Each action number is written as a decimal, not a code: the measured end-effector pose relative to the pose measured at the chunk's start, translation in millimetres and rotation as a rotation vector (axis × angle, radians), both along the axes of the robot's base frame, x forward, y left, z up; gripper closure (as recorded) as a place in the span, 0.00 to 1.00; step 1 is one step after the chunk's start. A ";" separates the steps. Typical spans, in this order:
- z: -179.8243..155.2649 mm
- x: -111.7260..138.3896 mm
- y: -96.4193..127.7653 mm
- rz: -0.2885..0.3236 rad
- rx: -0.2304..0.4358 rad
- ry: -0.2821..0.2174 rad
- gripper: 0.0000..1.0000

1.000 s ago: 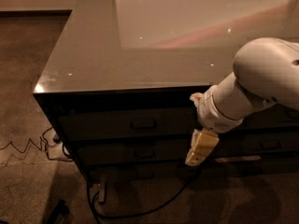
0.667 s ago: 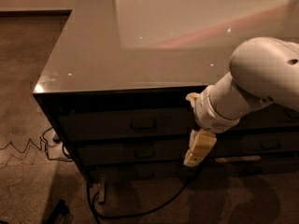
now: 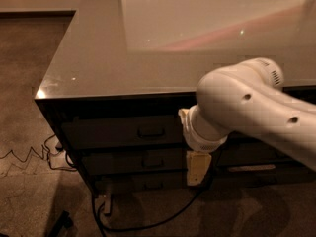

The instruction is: Open top drawer

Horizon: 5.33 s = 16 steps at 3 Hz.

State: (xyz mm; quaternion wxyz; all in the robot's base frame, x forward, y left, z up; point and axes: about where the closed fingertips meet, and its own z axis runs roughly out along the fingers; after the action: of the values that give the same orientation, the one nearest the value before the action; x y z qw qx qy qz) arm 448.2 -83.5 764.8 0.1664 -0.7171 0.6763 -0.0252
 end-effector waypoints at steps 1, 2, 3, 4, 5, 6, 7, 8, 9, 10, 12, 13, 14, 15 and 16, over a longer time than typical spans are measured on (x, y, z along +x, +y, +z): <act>-24.0 7.9 0.6 0.009 -0.089 -0.006 0.00; -29.4 26.4 3.6 -0.003 -0.132 -0.031 0.00; -41.7 46.7 26.5 -0.010 -0.163 -0.036 0.00; -41.8 46.9 27.2 -0.014 -0.163 -0.037 0.00; -51.2 55.2 26.2 -0.029 -0.154 -0.024 0.00; -62.0 77.0 21.1 -0.058 -0.133 -0.020 0.00; -74.0 101.1 15.7 -0.091 -0.115 -0.012 0.00; -91.0 117.2 16.6 -0.107 -0.108 0.010 0.00; -110.9 124.2 14.1 -0.126 -0.106 0.042 0.00; -130.7 128.2 11.7 -0.136 -0.115 0.075 0.19; -141.0 125.4 6.9 -0.145 -0.138 0.098 0.65; -135.9 125.5 6.9 -0.145 -0.138 0.098 0.88; -131.4 125.5 6.9 -0.145 -0.139 0.098 1.00; -125.6 111.7 2.6 -0.165 -0.152 0.100 0.81; -125.5 111.7 2.7 -0.164 -0.152 0.100 0.58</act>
Offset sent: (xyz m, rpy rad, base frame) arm 0.0508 0.0073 -0.0354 -0.1807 -0.0619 -0.0205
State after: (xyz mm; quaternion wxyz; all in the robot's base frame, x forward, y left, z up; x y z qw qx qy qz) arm 559.9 -80.8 639.3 0.0751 -0.6701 0.7365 -0.0542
